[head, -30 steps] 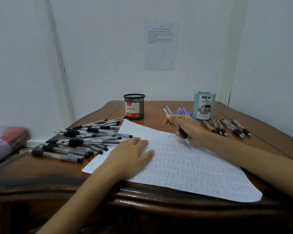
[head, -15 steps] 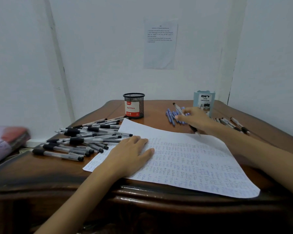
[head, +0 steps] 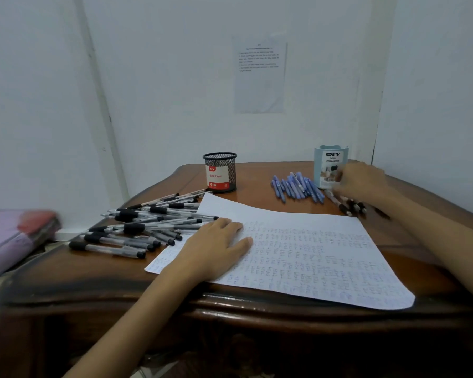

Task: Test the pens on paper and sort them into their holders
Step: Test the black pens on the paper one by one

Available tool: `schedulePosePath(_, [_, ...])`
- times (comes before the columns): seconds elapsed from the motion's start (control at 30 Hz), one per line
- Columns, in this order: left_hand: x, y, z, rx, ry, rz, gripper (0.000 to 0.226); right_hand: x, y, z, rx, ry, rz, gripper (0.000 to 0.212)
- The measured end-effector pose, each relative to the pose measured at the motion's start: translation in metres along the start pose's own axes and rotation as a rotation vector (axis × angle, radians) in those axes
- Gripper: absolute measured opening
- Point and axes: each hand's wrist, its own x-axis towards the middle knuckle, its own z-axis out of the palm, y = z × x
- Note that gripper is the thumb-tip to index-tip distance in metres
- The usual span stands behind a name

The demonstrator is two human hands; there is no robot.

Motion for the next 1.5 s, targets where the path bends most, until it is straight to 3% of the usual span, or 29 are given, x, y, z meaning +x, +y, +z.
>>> schedulePosePath(0.1, [-0.001, 0.001, 0.000, -0.003, 0.030, 0.000, 0.054, -0.004, -0.038, -0.018, 0.304, 0.003, -0.134, 0.021])
schedulePosePath(0.23, [-0.003, 0.002, -0.006, -0.127, 0.172, 0.038, 0.038, -0.012, -0.107, -0.018, 0.486, -0.053, -0.379, 0.014])
schedulePosePath(0.37, [-0.008, -0.010, -0.020, -0.197, 0.432, 0.108, 0.030, -0.016, -0.174, -0.005, 0.396, -0.087, -0.589, 0.030])
schedulePosePath(0.53, [-0.020, -0.048, -0.017, -0.067, 0.084, 0.148, 0.043, -0.003, -0.228, 0.011, 0.290, -0.084, -0.693, 0.038])
schedulePosePath(0.6, [-0.026, -0.051, -0.012, -0.083, 0.085, 0.145, 0.044, 0.003, -0.240, 0.020, 0.196, -0.092, -0.723, 0.036])
schedulePosePath(0.77, [-0.025, -0.050, -0.008, -0.054, 0.154, 0.140, 0.043, 0.020, -0.256, 0.032, 0.128, -0.096, -0.755, 0.027])
schedulePosePath(0.9, [-0.026, -0.050, -0.008, -0.065, 0.160, 0.138, 0.043, 0.031, -0.259, 0.042, 0.035, -0.004, -0.717, 0.028])
schedulePosePath(0.97, [-0.025, -0.050, -0.008, -0.076, 0.162, 0.135, 0.043, 0.034, -0.259, 0.048, -0.042, -0.039, -0.694, 0.031])
schedulePosePath(1.27, [-0.024, -0.050, -0.008, -0.082, 0.159, 0.143, 0.042, 0.045, -0.253, 0.054, 0.038, -0.095, -0.616, 0.021])
schedulePosePath(1.4, [-0.025, -0.052, -0.009, -0.099, 0.159, 0.144, 0.041, 0.045, -0.244, 0.051, 0.236, -0.058, -0.539, 0.015])
schedulePosePath(1.5, [-0.025, -0.051, -0.010, -0.099, 0.143, 0.145, 0.042, 0.045, -0.230, 0.033, 0.686, -0.108, -0.455, 0.013])
